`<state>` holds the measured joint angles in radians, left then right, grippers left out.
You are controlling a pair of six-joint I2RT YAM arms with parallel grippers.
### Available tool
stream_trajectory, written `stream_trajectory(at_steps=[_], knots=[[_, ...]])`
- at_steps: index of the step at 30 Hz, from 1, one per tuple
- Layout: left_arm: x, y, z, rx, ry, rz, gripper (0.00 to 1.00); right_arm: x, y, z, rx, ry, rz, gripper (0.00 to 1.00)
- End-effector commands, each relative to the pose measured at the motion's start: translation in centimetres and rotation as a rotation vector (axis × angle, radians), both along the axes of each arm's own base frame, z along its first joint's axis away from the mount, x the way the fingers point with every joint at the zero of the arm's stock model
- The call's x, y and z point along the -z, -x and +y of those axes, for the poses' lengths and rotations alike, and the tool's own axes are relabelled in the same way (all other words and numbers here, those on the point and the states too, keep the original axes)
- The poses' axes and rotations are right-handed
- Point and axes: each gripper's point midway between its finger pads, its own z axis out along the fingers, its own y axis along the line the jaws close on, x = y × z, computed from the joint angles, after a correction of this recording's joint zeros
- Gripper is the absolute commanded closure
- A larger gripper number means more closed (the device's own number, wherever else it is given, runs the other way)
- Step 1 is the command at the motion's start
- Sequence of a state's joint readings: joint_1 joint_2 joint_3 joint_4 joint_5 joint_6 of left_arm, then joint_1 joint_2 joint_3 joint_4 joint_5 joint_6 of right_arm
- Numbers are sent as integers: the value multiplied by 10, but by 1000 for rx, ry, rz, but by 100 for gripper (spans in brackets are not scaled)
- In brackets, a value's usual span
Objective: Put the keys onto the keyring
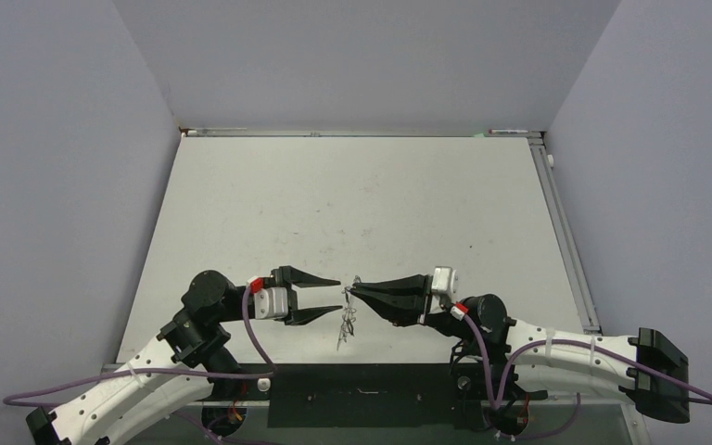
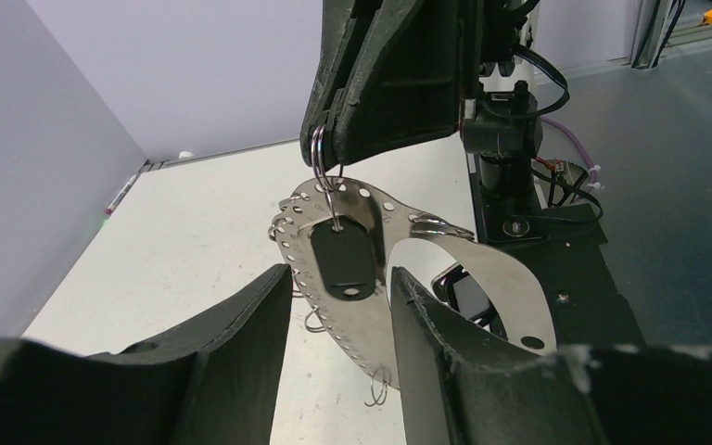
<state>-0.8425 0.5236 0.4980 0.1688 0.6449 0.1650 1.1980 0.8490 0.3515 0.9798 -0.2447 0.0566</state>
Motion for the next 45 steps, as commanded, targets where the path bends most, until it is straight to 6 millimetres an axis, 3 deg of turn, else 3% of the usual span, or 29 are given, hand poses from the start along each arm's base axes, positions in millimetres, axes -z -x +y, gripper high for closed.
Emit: stream_trajectory(at_steps=[1, 7, 16, 20, 24, 35, 41, 45], knots=[[-20, 2, 3, -3, 57, -47, 60, -38, 5, -4, -21, -84, -38, 95], [-22, 3, 4, -1, 66, -54, 67, -32, 3, 1, -19, -52, -31, 95], [-25, 4, 6, 4, 87, -56, 67, -25, 2, 7, -24, -11, -24, 95], [-24, 4, 5, 9, 80, -51, 73, -23, 3, 10, -34, -4, -22, 95], [-21, 3, 4, 8, 71, -46, 80, -23, 4, 10, -42, -7, -18, 95], [-17, -1, 2, -3, 51, -34, 82, -31, 8, 7, -55, -29, -22, 95], [-17, -2, 2, -7, 48, -34, 100, -31, 9, 9, -65, -32, -19, 95], [-16, -3, 2, -10, 45, -32, 100, -35, 10, 8, -73, -51, -19, 95]])
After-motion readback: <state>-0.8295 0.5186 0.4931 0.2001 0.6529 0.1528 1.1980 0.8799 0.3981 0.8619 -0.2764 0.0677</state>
